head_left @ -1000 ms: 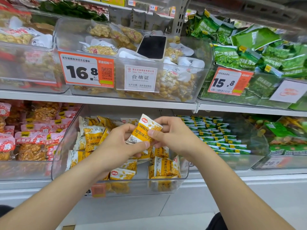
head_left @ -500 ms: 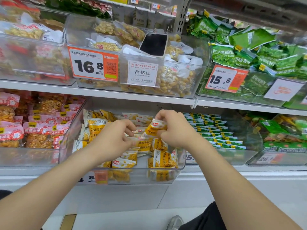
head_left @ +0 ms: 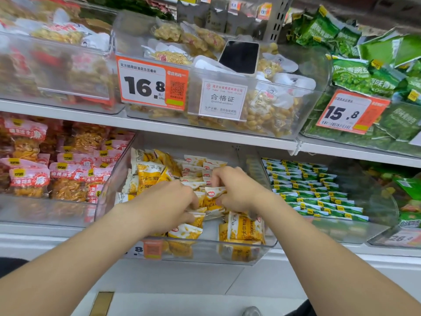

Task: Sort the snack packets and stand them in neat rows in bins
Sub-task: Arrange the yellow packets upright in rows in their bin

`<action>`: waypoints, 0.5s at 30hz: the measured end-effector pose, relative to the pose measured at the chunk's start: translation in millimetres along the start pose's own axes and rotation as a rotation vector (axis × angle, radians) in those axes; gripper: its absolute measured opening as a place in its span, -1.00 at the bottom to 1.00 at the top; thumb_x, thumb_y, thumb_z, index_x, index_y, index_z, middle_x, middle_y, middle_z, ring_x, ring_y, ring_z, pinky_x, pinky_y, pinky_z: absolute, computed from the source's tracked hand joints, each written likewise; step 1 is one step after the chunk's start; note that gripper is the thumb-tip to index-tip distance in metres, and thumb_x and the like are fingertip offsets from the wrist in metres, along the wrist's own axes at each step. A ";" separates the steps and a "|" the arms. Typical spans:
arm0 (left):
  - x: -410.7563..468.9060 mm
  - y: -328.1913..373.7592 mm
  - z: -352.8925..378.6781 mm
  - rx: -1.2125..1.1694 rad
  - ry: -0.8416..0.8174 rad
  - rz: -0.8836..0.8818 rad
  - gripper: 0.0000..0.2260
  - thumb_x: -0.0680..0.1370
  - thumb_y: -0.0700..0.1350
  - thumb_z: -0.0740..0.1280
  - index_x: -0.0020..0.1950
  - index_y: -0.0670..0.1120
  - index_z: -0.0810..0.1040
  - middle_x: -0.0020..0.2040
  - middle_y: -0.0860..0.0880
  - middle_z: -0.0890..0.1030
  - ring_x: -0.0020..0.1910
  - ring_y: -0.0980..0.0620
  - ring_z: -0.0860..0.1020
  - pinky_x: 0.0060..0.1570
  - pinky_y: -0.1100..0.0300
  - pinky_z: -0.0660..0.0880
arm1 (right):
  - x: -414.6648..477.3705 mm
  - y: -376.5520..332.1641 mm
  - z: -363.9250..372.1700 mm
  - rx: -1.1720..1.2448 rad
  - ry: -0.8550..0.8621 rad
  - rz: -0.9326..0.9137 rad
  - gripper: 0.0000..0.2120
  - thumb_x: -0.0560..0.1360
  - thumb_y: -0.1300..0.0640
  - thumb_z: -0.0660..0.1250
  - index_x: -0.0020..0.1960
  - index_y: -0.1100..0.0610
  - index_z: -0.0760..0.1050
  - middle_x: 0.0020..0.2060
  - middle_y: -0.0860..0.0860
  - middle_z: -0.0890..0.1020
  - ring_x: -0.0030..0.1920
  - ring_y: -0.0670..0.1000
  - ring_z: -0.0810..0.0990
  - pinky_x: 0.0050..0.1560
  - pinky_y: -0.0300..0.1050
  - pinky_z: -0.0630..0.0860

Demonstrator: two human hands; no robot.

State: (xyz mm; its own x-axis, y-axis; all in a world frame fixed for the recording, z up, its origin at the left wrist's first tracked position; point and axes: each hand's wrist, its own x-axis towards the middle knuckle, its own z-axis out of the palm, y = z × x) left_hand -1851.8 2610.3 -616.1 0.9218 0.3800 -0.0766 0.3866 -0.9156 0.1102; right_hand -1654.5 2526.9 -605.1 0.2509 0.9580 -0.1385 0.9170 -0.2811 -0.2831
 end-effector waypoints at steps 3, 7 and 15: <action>3.2 -0.6 3.2 0.017 -0.001 -0.031 -0.82 0.62 0.11 0.40 0.13 0.07 0.67 0.02 0.01 0.66 0.09 -0.09 0.61 0.06 -0.04 0.60 | 1.3 9.7 7.4 -0.024 -0.065 0.056 -0.67 0.36 0.10 0.66 -0.20 -0.02 0.47 -0.13 -0.03 0.57 -0.06 0.00 0.47 -0.01 -0.01 0.50; 4.6 1.4 4.3 0.034 0.014 -0.043 -0.82 0.62 0.08 0.41 0.14 0.03 0.67 0.03 -0.01 0.68 0.10 -0.10 0.60 0.06 0.01 0.57 | -0.4 16.0 6.4 -0.076 -0.081 0.043 -0.66 0.33 -0.02 0.68 -0.17 -0.04 0.51 -0.16 -0.07 0.58 -0.06 -0.04 0.48 0.16 0.08 0.55; 3.9 6.4 4.2 -0.007 0.139 -0.010 -0.75 0.60 0.15 0.38 0.22 0.09 0.59 0.06 0.08 0.62 0.06 0.01 0.59 -0.04 0.05 0.58 | 0.5 13.0 11.3 -0.071 -0.151 0.076 -0.69 0.40 -0.05 0.63 -0.10 0.05 0.55 -0.16 -0.03 0.50 -0.08 0.02 0.46 -0.10 -0.05 0.46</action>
State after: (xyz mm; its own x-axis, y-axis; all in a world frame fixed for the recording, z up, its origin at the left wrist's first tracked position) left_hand -1845.8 2605.4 -619.8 0.9126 0.4044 0.0607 0.3958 -0.9108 0.1172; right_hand -1646.0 2523.1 -619.6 0.2762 0.9134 -0.2991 0.9180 -0.3429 -0.1994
